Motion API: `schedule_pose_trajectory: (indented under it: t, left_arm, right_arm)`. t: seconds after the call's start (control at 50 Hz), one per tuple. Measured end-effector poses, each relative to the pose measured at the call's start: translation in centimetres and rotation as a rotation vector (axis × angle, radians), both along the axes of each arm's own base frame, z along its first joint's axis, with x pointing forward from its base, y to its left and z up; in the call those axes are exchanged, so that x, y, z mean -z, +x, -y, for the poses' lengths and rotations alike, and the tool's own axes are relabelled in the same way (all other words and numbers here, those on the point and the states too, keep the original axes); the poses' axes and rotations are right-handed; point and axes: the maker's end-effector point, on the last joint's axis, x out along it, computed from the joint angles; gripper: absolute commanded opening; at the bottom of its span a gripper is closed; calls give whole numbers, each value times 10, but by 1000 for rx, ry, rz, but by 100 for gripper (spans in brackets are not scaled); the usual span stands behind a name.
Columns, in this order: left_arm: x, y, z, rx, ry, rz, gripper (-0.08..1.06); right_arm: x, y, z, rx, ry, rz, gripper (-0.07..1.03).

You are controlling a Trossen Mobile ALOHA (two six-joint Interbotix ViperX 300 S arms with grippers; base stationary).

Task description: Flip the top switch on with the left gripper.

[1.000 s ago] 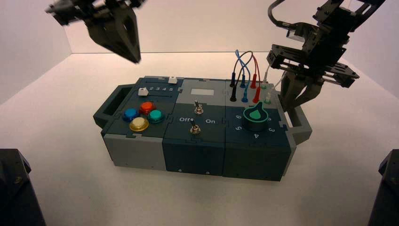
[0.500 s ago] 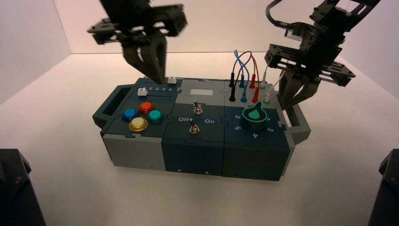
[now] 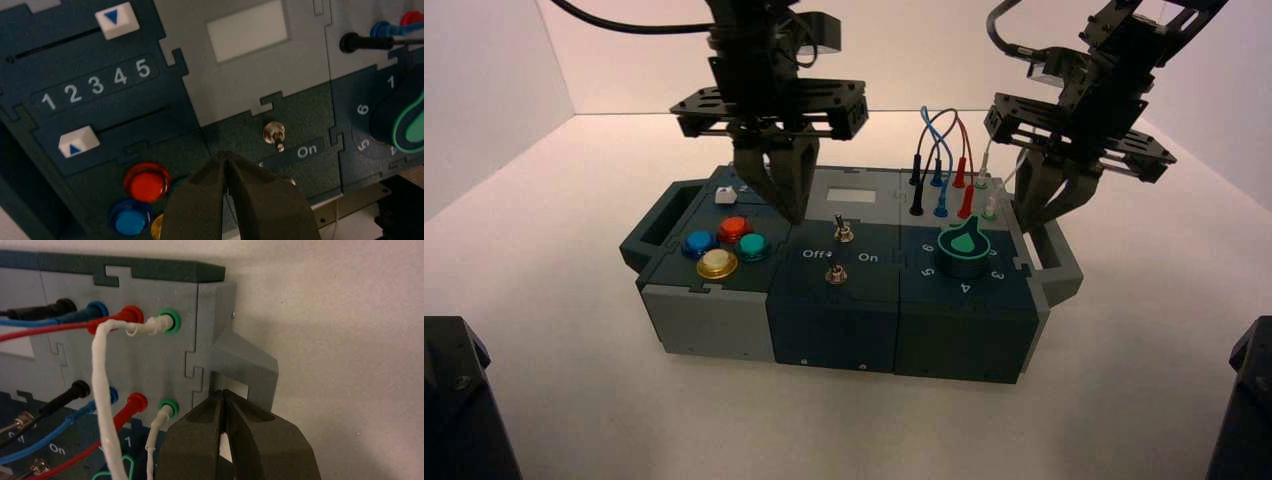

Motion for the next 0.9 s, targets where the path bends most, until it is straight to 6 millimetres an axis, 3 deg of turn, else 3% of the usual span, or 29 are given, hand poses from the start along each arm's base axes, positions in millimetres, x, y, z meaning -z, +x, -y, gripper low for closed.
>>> schedule_pose_trajectory:
  t: [0.36,0.9]
  left_arm:
    - [1,1,19,29,-6,5,-3]
    - [8,-1,24,48,10,-5,-3]
  right_arm:
    - [-1,1,-1,-3,0,3,-2]
    - [0,1,0,-1,-1,2,-2]
